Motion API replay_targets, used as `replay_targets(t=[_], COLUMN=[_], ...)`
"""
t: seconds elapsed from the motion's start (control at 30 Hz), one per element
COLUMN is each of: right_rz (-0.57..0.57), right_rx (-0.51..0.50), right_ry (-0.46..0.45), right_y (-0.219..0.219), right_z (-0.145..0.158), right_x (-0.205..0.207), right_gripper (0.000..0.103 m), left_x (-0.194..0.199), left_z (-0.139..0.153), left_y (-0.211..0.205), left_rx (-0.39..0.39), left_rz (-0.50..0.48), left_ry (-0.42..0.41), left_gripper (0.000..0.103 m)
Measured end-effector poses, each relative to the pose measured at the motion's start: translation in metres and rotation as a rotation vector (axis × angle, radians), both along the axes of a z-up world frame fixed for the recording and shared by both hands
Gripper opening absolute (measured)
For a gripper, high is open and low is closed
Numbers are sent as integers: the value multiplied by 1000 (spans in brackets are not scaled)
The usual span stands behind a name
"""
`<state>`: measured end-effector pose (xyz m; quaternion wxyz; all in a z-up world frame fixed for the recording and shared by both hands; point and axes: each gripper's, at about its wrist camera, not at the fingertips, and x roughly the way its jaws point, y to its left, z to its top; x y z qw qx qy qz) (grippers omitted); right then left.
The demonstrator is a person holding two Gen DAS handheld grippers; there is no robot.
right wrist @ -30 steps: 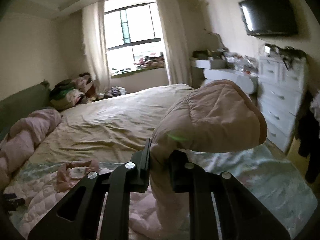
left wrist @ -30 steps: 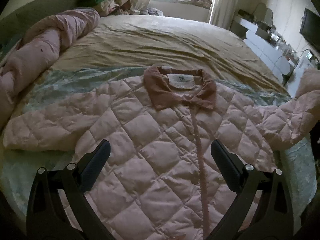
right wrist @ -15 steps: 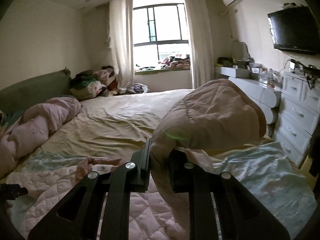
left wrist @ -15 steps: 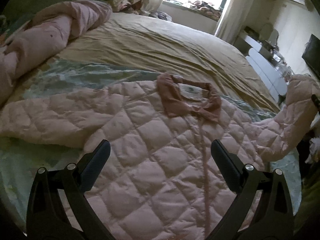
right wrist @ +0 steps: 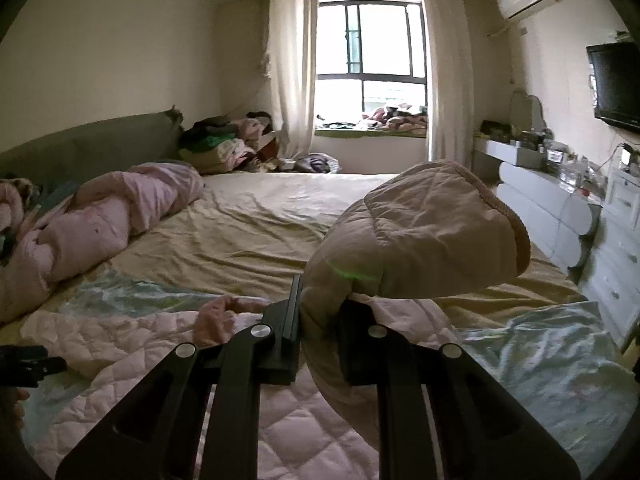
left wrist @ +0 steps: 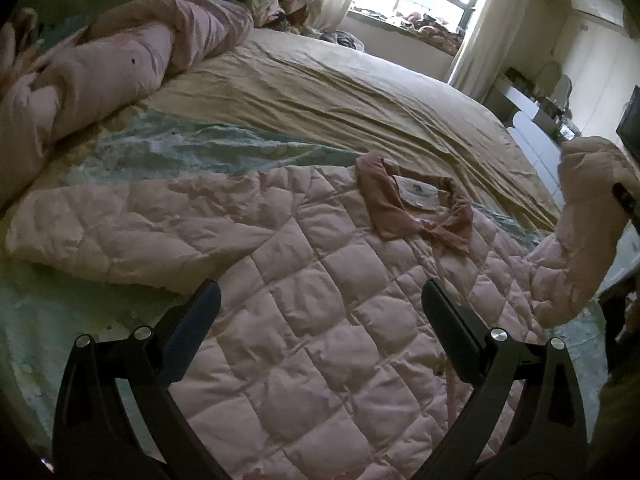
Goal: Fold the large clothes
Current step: 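Carry the held sleeve across the jacket front toward the collar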
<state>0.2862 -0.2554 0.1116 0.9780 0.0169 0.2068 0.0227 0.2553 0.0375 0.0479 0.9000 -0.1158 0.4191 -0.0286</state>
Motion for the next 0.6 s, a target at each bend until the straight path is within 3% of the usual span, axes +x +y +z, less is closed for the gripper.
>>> replay_targets(t=[0.3,0.6], right_rz=[85,149], right_rx=[-45,-38], right_ry=[55,153], right_y=[59,107], right_z=[-26,-81], right_x=[25,42], right_gripper=[14,14], left_x=[0,2], left_z=[-14,-34], left_y=[31,57], left_rx=[-50,-79], left_rz=[30,44], left_ry=[20,70], left_gripper=[94,94])
